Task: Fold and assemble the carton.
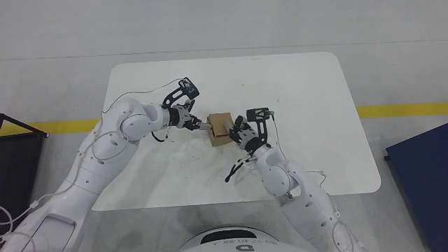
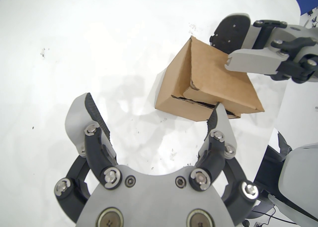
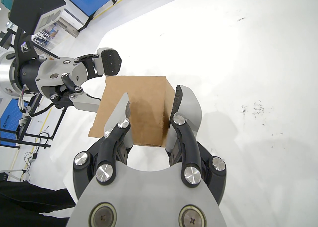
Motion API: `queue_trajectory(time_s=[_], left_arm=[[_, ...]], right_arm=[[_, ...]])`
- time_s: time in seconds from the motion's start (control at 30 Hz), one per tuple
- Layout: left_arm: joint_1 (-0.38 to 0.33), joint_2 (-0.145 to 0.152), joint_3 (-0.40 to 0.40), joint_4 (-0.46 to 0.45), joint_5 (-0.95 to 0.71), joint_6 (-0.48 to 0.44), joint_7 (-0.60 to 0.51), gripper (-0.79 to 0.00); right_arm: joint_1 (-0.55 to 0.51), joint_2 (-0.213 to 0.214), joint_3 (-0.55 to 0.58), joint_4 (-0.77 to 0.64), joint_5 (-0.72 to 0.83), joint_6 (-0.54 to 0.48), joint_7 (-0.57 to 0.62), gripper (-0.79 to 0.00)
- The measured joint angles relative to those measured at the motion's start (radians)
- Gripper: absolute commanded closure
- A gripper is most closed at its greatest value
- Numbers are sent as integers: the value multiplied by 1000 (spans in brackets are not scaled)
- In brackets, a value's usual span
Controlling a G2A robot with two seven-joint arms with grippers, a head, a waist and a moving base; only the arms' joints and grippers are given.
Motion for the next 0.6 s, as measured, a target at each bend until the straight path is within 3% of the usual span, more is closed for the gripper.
queue_trajectory(time_s=[0.6], left_arm=[[9, 7, -15, -1, 0, 5, -28, -785]], right_arm=[[11, -1, -22, 5, -82, 44, 39, -209]])
